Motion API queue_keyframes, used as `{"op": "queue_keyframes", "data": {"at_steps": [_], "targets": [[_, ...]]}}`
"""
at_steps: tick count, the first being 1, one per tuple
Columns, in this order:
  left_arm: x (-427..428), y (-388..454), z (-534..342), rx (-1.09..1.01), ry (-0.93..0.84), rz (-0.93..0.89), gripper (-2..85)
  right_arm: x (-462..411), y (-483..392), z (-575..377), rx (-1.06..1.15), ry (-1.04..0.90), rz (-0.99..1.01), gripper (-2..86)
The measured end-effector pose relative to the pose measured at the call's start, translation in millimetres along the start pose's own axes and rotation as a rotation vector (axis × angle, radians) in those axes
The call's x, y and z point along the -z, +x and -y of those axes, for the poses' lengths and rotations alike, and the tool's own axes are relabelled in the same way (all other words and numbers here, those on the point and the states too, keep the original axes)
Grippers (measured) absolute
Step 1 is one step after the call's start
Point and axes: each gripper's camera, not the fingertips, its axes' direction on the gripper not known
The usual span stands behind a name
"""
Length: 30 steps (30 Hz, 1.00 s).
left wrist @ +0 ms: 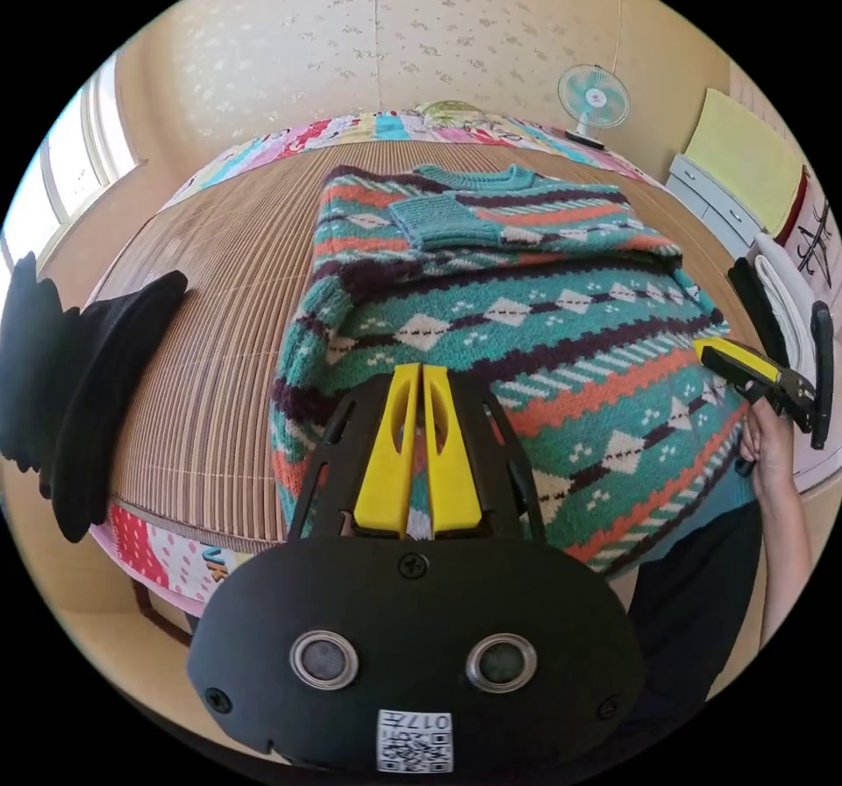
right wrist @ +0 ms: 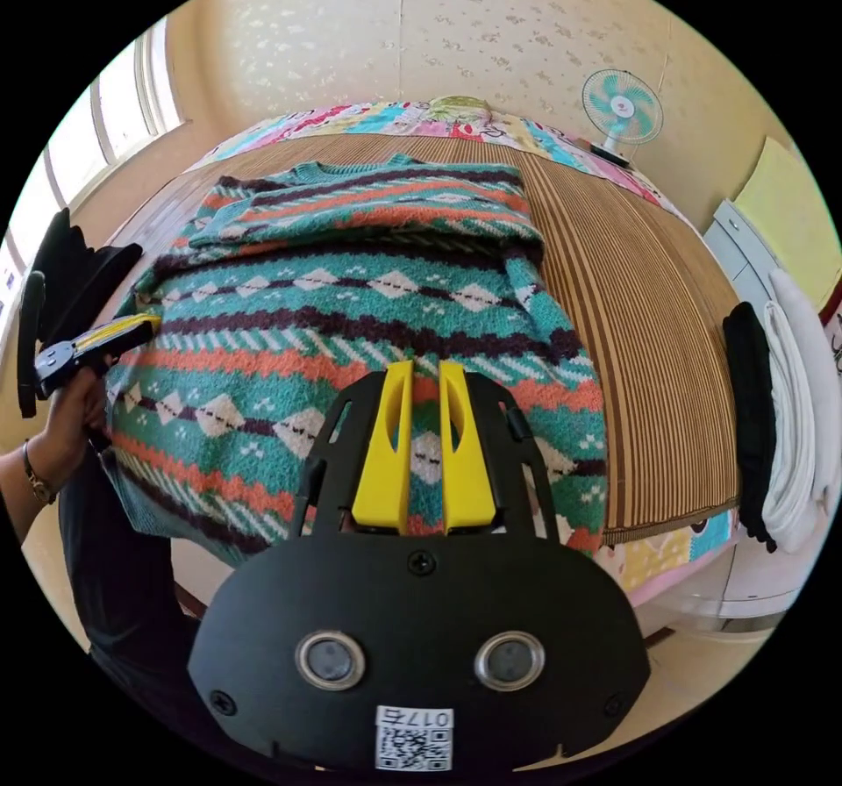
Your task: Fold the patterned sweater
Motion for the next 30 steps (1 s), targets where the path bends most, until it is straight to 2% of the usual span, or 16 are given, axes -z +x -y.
{"op": "queue_keyframes", "data": {"at_steps": [4,10,17,21,26,29,30], "targets": [[-10,27,46,-0.182,-0.047,0.131,-1.0,-17,26,27,-0.084,-0.011,0.107,4.3],[-20,19,82,-0.148,0.073,0.103,-1.0,-36,58,51,-0.172,0.005,0.224,5.0],[-23,44,119,-0.199,0.101,0.249,-1.0,-45,38,63,-0.117,0.054,0.1,3.3],[-14,59,120,-0.232,0.119,0.358,-1.0,-46,45,62,-0.129,0.064,0.134,2.7],[15,47,127,-0.232,0.108,0.341,-0.7,-45,64,59,-0.163,0.084,0.231,2.2],[79,7,90,-0.121,0.18,0.177,-0.2,-45,69,60,-0.169,0.089,0.249,2.1],[114,-23,56,-0.031,0.254,0.067,0.1,-45,69,60,-0.17,0.088,0.252,2.1]]}}
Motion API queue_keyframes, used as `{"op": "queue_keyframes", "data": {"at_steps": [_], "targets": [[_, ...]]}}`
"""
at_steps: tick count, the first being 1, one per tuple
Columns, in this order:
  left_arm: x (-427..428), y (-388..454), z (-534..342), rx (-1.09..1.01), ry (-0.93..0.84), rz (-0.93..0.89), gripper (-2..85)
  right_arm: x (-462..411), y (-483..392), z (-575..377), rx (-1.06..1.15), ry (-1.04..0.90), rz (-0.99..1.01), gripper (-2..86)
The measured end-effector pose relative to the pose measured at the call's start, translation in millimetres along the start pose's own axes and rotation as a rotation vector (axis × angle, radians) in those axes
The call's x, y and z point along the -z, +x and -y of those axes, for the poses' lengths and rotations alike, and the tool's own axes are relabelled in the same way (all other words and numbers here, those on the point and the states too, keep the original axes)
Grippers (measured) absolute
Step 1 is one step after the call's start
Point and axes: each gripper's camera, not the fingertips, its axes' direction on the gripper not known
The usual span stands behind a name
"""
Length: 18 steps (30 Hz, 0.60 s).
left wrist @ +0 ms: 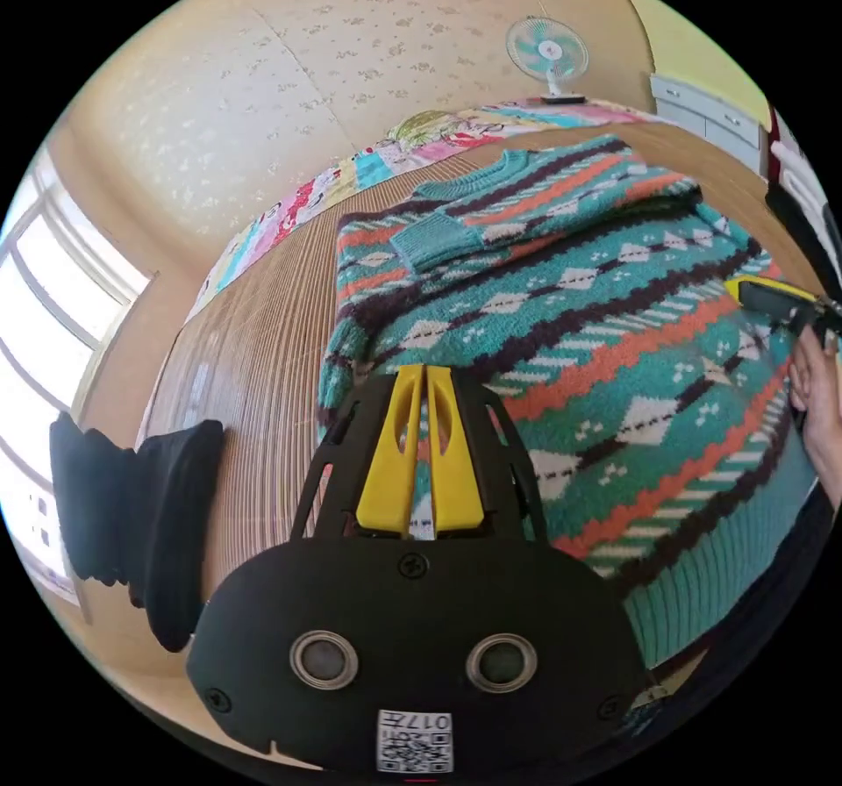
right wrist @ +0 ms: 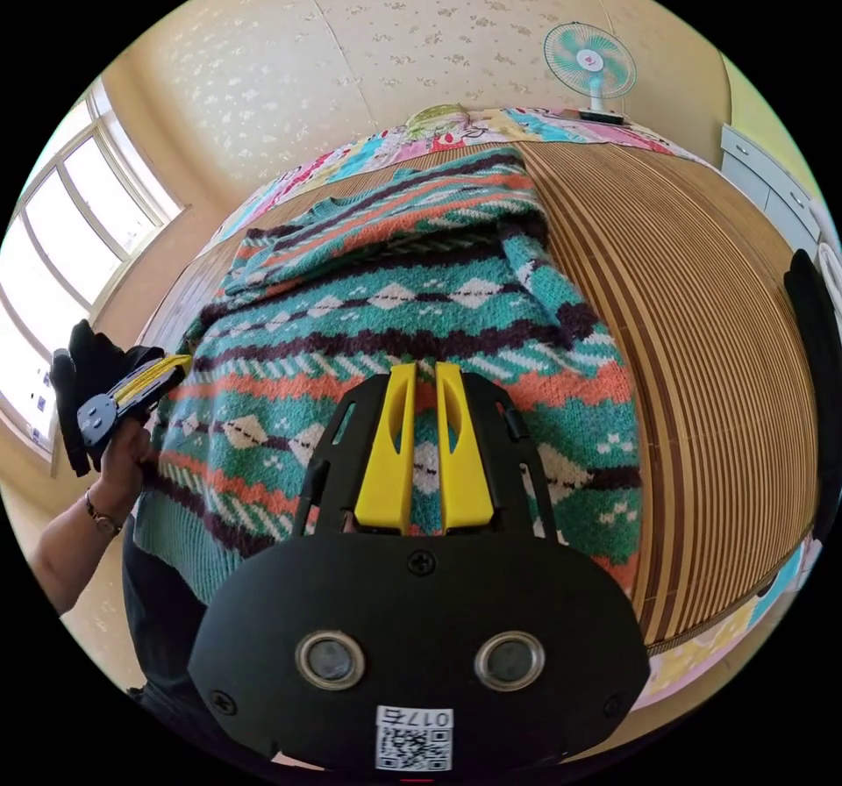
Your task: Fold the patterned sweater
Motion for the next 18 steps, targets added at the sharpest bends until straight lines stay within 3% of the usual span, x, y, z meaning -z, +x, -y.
{"op": "queue_keyframes", "data": {"at_steps": [5,10,13,15,18], "targets": [[133,-103,-134,0.342,0.231,-0.262,5.4,1,1,4,0.0,0.005,0.004,2.0],[125,-139,-186,0.543,-0.088,-0.502,13.8,2,-2,10,0.006,0.002,-0.015,2.0],[106,-154,-198,0.632,-0.12,-0.65,14.0,4,0,16,-0.001,-0.003,-0.004,2.0],[107,-169,-203,0.678,-0.108,-0.663,7.9,7,3,19,-0.007,-0.008,0.012,2.1],[113,-202,-209,0.726,-0.068,-0.85,4.8,18,9,24,-0.045,-0.057,0.049,2.2]]}}
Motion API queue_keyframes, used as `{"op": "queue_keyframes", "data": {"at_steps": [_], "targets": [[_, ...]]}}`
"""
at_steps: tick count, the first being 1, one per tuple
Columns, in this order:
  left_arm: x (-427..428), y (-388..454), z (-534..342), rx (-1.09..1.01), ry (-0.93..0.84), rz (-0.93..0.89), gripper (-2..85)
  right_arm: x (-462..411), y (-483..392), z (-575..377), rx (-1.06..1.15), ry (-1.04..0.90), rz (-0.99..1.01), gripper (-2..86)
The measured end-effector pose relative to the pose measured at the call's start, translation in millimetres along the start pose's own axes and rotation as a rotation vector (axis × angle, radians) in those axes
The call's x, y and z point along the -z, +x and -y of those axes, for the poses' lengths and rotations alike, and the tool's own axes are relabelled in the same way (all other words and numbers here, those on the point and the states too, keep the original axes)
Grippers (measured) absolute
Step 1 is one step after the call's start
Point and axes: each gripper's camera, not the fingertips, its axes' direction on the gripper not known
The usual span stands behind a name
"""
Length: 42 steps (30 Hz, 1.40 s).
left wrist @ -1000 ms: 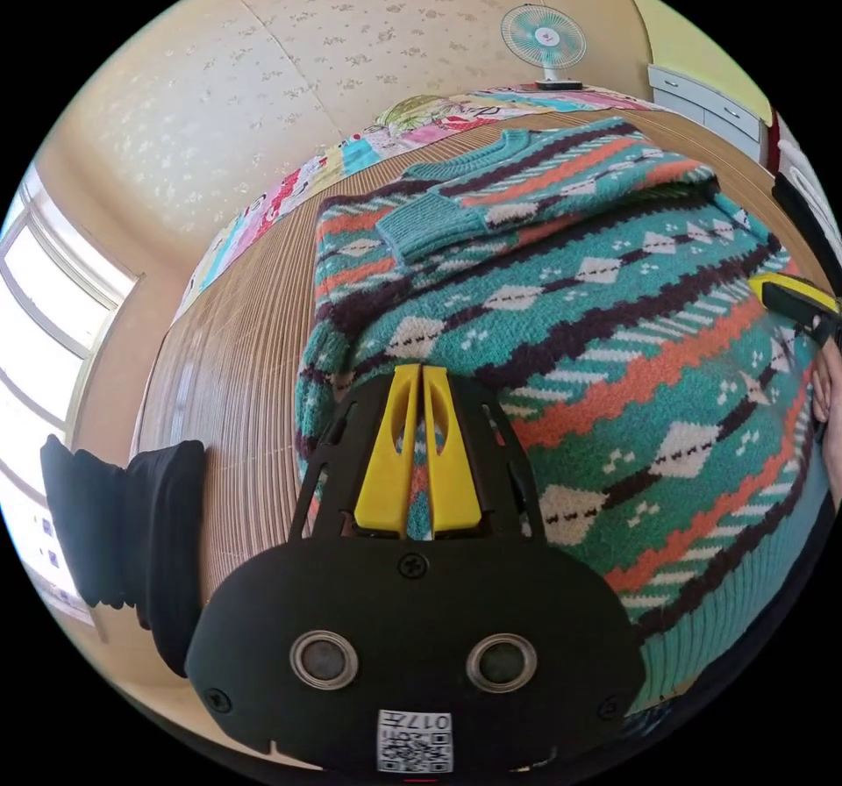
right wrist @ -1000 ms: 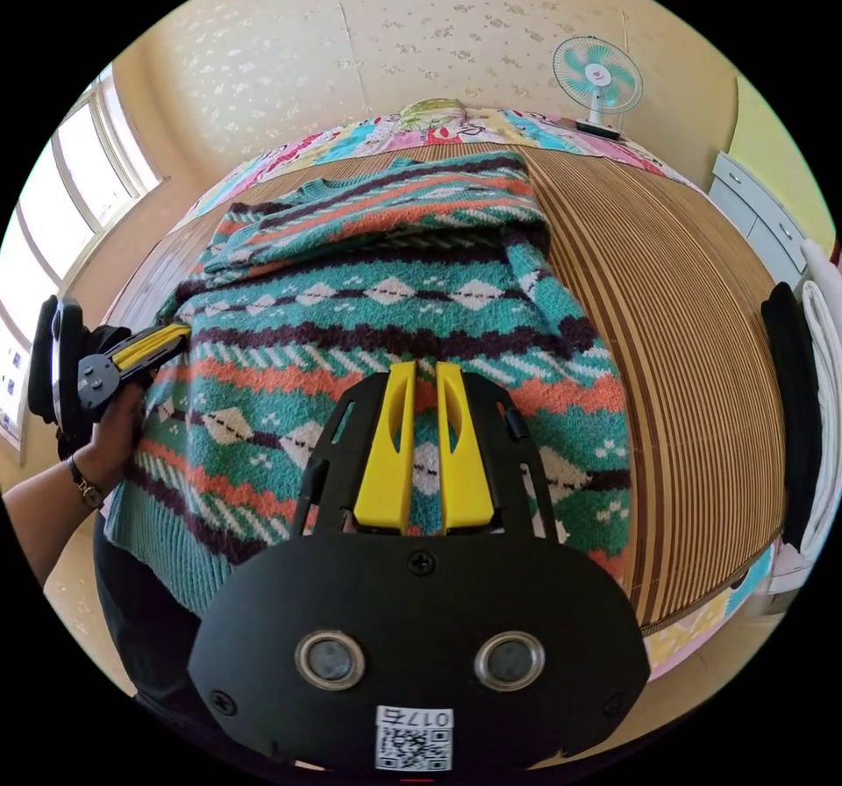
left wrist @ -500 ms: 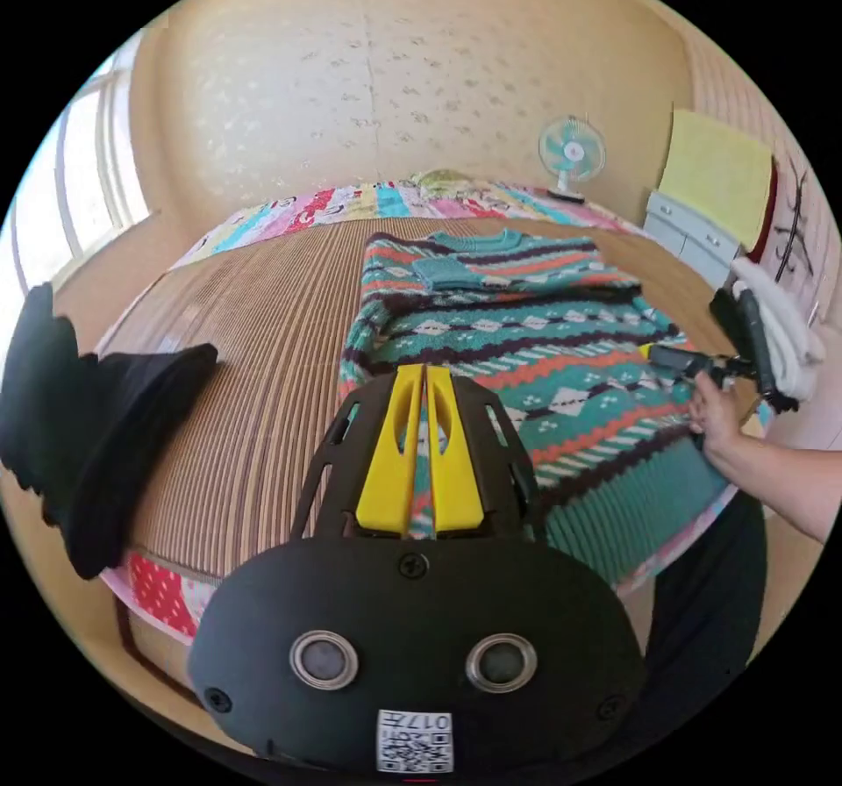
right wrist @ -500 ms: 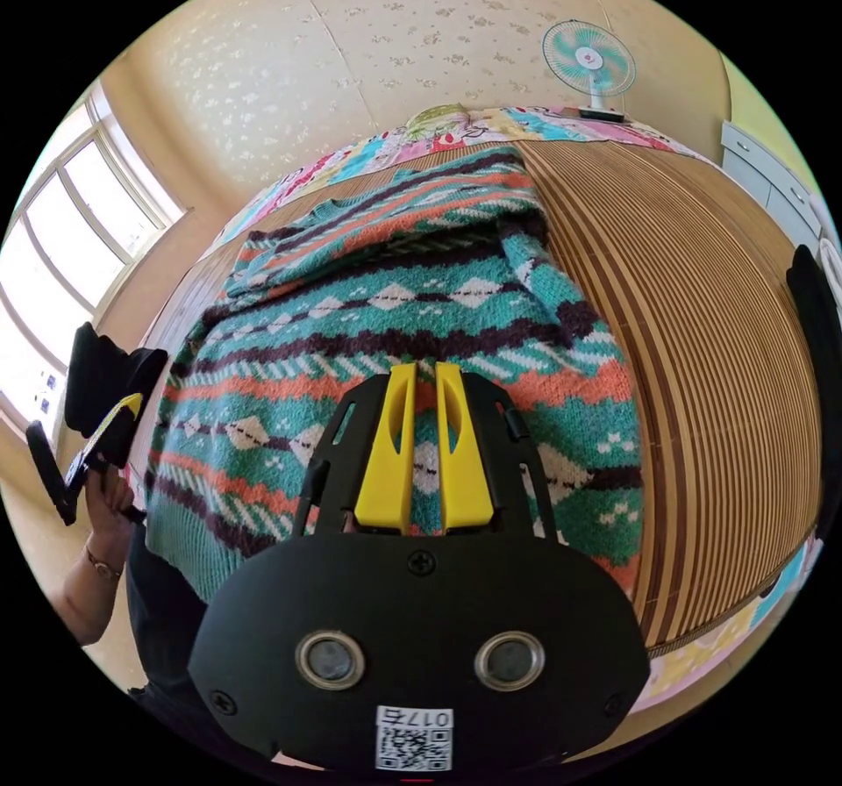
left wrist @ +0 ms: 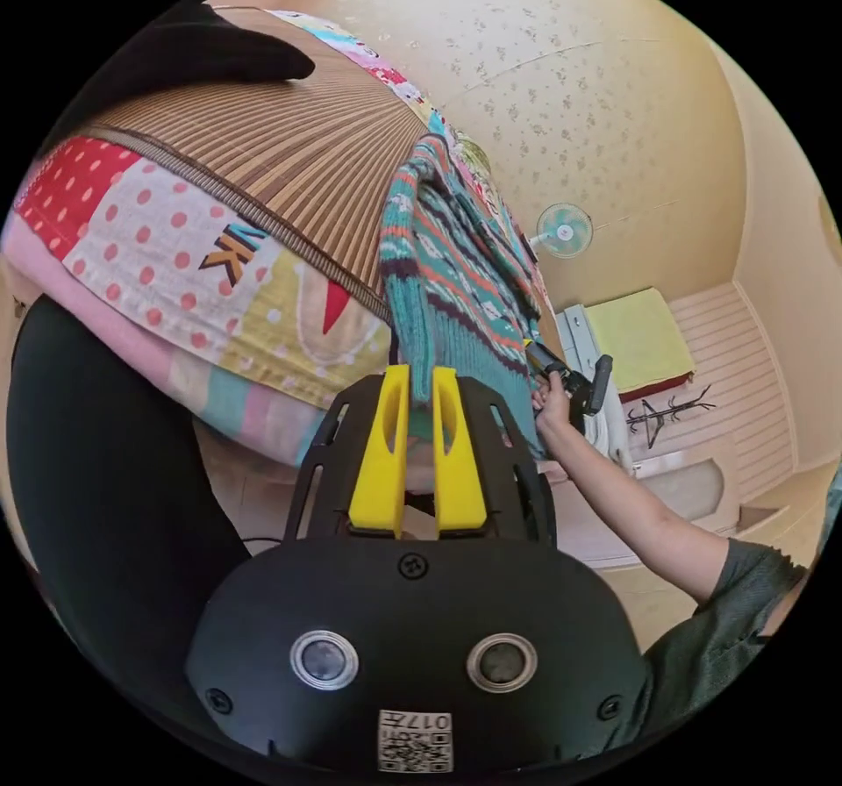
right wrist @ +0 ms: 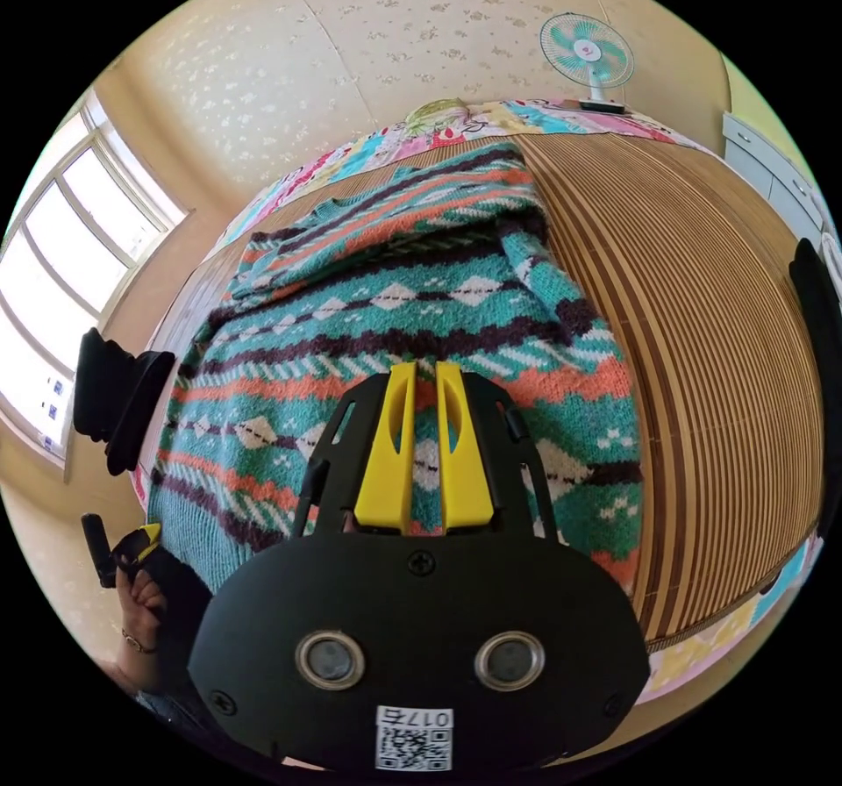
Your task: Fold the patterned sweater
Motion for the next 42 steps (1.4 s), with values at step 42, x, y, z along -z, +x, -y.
{"op": "queue_keyframes", "data": {"at_steps": [42], "targets": [[75,156,115,-0.211,0.368,-0.053,2.8,255,-2,-37,-0.244,0.468,0.212,2.9]]}}
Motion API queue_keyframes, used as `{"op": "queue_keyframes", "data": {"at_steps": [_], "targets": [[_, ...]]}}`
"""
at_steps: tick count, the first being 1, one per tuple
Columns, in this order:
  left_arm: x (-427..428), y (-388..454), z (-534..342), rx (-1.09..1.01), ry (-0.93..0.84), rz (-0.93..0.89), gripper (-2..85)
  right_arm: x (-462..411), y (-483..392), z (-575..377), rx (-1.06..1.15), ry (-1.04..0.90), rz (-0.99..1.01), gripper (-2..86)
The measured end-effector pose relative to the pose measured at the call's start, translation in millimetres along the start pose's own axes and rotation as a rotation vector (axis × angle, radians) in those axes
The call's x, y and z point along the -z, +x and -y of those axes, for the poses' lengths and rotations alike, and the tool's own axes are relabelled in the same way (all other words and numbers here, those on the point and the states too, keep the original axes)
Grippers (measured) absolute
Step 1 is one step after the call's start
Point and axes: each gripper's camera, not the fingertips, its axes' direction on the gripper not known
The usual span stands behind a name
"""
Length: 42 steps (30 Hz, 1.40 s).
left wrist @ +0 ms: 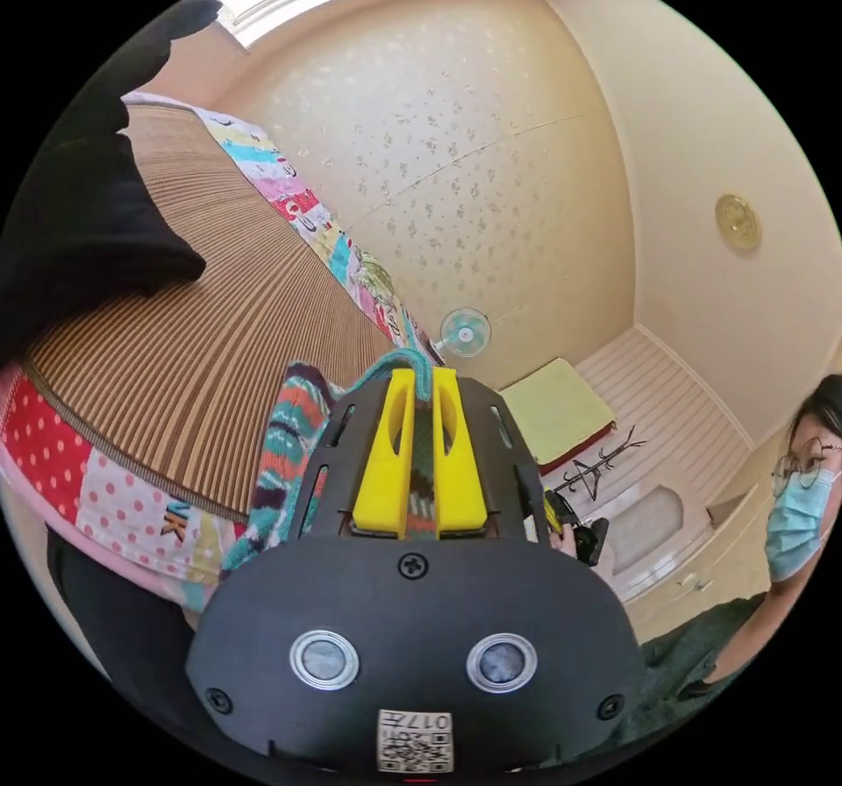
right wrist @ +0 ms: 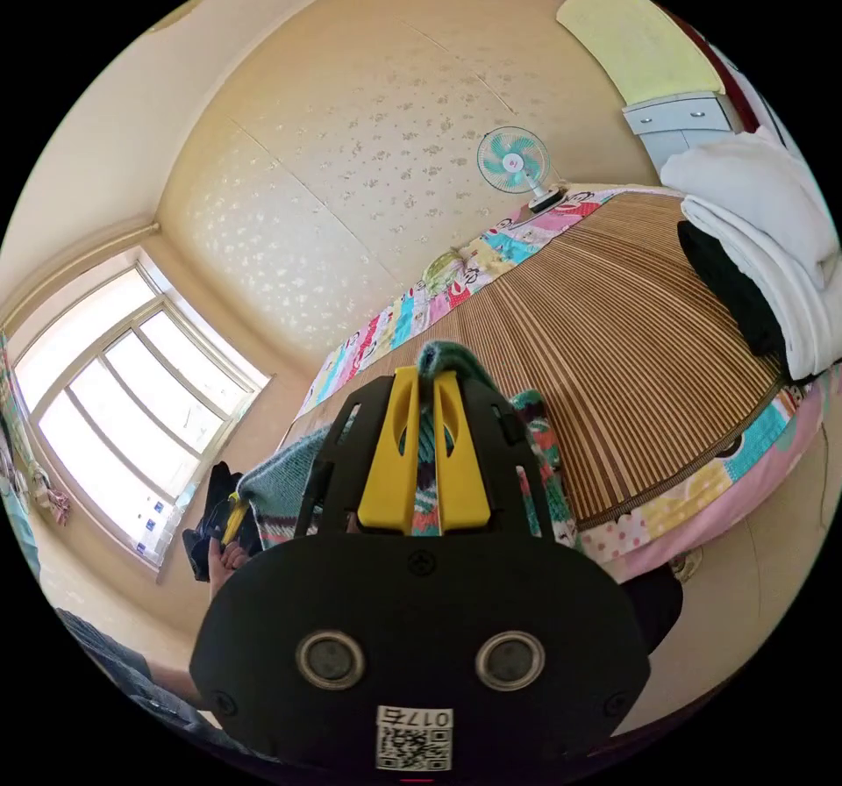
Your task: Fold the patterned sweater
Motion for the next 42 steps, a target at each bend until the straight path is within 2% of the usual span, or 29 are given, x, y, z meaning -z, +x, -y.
{"op": "queue_keyframes", "data": {"at_steps": [5,7,9,11,13,15,17,19,22,24,28,31,34,37,40,42], "targets": [[-137,-28,39,0.009,-0.099,0.166,3.7,-138,28,47,-0.019,-0.153,-0.162,4.9],[-181,-36,15,-0.17,-0.138,0.354,4.4,-179,51,30,0.08,-0.236,-0.053,7.9],[-197,-51,-6,-0.189,-0.193,0.389,5.4,-216,86,0,0.097,-0.389,0.023,13.8],[-172,-58,-18,-0.17,-0.112,0.29,6.9,-188,108,-7,0.059,-0.26,0.167,12.9],[-117,-55,-29,-0.149,0.052,0.218,9.1,-175,114,-15,0.05,-0.182,0.181,12.6],[-80,-53,-35,-0.154,0.091,0.186,10.2,-178,118,-14,0.031,-0.196,0.183,12.3],[-50,-62,-42,-0.106,0.041,0.195,11.7,-186,115,-14,0.039,-0.226,0.157,12.0],[-19,-89,-70,0.065,-0.041,0.209,16.2,-188,111,-15,0.06,-0.237,0.148,11.5],[5,-116,-121,0.214,-0.057,0.182,18.3,-189,109,-17,0.073,-0.237,0.152,10.0],[4,-123,-140,0.225,-0.069,0.184,18.3,-188,109,-19,0.07,-0.231,0.143,9.3],[-29,-143,-147,0.25,-0.215,0.117,16.7,-186,86,-17,0.097,-0.261,0.053,8.4],[-25,-155,-142,0.3,-0.192,0.168,11.5,-161,39,-28,0.177,-0.269,-0.009,6.8],[-24,-159,-133,0.312,-0.171,0.054,8.6,-119,-9,-66,0.34,-0.266,-0.003,4.2],[-33,-133,-113,0.204,-0.159,-0.093,7.9,-105,-22,-113,0.414,-0.283,-0.109,2.0],[-64,-81,-89,0.064,-0.152,-0.212,7.6,-153,-3,-152,0.503,-0.477,-0.198,1.2],[-96,-39,-80,-0.022,-0.174,-0.277,7.3,-142,11,-160,0.485,-0.35,-0.131,0.9]]}}
